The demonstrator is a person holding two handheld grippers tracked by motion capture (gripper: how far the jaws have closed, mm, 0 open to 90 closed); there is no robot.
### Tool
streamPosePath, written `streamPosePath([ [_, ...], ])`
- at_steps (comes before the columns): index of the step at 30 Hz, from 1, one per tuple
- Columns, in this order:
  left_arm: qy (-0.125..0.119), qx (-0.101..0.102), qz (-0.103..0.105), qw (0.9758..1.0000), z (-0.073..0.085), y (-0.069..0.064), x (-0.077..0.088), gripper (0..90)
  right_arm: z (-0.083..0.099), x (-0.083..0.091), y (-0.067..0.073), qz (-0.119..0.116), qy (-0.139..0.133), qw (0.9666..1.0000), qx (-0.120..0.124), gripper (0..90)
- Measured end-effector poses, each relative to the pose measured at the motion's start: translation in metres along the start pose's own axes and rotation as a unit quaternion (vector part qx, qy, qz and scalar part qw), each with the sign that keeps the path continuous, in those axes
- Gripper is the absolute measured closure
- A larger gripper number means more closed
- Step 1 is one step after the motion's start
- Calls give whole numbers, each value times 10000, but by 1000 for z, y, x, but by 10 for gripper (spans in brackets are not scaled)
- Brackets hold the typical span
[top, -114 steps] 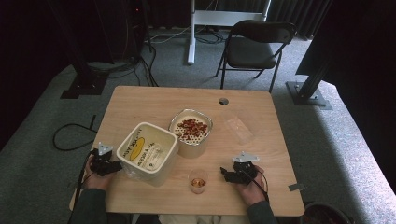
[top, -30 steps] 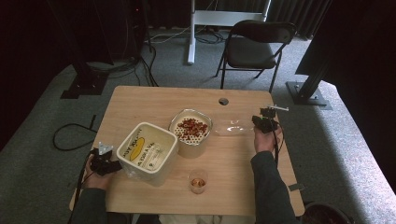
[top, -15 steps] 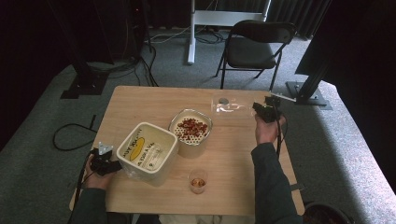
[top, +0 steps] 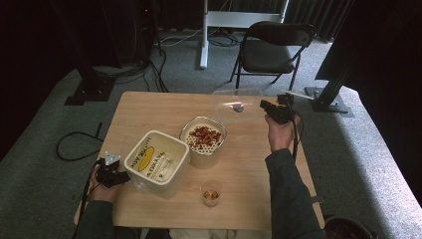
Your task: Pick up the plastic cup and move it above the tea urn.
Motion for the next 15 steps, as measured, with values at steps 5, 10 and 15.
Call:
streamPosePath([
  [5,-3,-10,-2,10000,0,0,0,265,-9,3,25,-243,-38,9994,243,882],
  [10,-1,-1,1,10000,0,0,0,265,-10,0,55,-675,9,9970,378,882],
  [15,4,-12,0,10000,0,0,0,265,-12,0,85,-984,51,9933,607,882],
])
Point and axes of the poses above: each handheld gripper's, and its own axes: x roughly backward along the jaws, z roughly out of its underside, y roughly to its left, the point moved 8 cm from there along -x, roughly forward along the jaws, and after that the axes turned 12 degrees about x, right-handed, at the moved point
